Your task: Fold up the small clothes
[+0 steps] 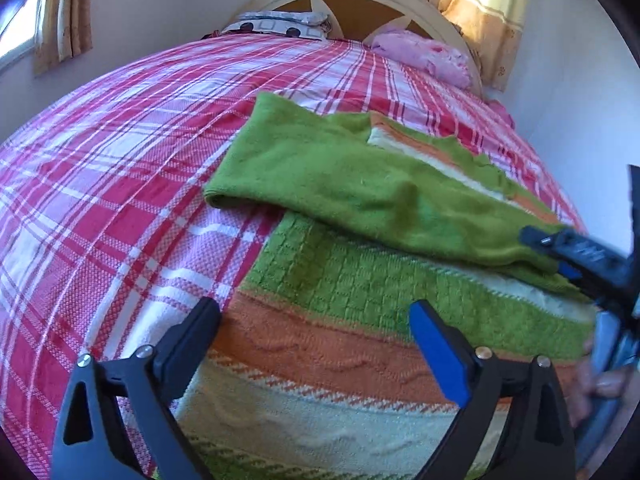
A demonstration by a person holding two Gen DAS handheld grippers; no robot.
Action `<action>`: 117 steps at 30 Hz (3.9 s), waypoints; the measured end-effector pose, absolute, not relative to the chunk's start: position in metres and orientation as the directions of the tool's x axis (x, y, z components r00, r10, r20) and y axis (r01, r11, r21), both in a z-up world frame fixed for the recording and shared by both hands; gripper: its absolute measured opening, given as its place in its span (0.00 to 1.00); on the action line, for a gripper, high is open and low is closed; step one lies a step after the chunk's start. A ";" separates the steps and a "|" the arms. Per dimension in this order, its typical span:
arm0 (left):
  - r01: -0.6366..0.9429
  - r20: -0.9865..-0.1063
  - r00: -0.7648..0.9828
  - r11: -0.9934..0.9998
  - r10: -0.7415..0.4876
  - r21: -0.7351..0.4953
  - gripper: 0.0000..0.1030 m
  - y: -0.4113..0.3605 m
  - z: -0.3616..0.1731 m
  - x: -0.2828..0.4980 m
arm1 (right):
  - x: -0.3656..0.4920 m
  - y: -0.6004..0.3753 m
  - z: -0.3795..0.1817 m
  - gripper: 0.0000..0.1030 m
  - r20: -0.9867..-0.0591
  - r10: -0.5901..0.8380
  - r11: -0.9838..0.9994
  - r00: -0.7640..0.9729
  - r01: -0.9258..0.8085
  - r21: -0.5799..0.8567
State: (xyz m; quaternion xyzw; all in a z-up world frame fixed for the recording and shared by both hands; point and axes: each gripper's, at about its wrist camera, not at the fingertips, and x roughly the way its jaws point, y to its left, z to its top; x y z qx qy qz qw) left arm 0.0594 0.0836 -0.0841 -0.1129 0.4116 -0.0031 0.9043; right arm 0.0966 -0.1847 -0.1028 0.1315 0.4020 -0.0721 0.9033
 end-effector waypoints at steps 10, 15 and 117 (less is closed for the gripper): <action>-0.083 -0.712 0.683 0.952 -0.162 -0.296 0.97 0.094 -0.084 0.059 | 0.106 -0.165 -0.061 0.07 -0.688 -0.082 0.987 0.721 0.152 0.042; -0.083 -0.712 0.683 0.951 -0.162 -0.296 0.97 0.094 -0.084 0.059 | 0.100 -0.168 0.003 0.07 -0.576 -0.126 0.990 0.808 0.137 -0.024; 0.351 -0.693 0.494 0.850 -0.525 -0.394 0.66 0.155 -0.085 -0.162 | -0.299 -0.246 -0.076 0.58 -0.754 -0.060 0.986 0.654 0.159 0.059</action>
